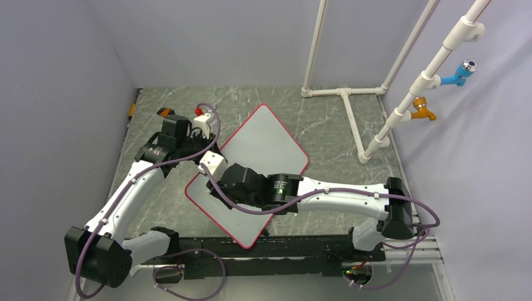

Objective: Write a sentence on the whiteboard

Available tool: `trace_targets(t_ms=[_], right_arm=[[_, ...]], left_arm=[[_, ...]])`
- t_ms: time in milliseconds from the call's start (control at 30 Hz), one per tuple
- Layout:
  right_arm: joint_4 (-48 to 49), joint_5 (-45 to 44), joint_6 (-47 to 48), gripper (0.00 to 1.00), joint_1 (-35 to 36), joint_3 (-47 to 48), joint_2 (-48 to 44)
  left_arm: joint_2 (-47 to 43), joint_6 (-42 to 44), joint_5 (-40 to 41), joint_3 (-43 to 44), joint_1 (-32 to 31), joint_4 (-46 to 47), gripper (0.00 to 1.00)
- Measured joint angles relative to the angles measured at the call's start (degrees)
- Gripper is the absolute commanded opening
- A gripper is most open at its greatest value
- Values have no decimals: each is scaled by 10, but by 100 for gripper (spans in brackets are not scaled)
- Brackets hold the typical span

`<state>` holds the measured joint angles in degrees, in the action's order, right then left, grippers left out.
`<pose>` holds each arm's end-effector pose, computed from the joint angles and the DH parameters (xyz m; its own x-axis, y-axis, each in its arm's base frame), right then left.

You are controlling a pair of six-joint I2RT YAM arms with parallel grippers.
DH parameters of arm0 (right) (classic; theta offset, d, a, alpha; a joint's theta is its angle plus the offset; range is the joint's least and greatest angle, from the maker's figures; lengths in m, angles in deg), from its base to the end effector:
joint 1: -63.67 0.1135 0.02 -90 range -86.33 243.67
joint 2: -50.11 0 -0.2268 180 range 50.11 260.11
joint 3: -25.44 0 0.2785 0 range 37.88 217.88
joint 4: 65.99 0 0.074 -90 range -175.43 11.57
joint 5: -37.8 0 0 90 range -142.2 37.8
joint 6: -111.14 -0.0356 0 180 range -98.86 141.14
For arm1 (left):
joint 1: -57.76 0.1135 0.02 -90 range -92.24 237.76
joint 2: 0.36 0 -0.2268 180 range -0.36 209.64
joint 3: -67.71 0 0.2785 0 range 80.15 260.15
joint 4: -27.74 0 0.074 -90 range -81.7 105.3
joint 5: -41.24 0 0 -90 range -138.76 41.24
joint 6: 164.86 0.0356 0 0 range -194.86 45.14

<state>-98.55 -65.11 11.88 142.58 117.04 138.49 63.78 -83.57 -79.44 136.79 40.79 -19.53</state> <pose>0.0821 0.3777 0.3026 -0.2409 -0.4137 -0.8780 -0.8919 0.4511 0.0322 0.2586 -0.0979 0.2711 -0.7293 0.0864 -0.6787 0.5072 0.7340 -0.4516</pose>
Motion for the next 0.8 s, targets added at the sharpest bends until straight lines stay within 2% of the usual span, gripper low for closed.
trace_targets(t_ms=[800], right_arm=[[-7, -5, -16, 0, 1, 1, 18]], left_arm=[[-6, 0, 6, 0, -3, -1, 0]])
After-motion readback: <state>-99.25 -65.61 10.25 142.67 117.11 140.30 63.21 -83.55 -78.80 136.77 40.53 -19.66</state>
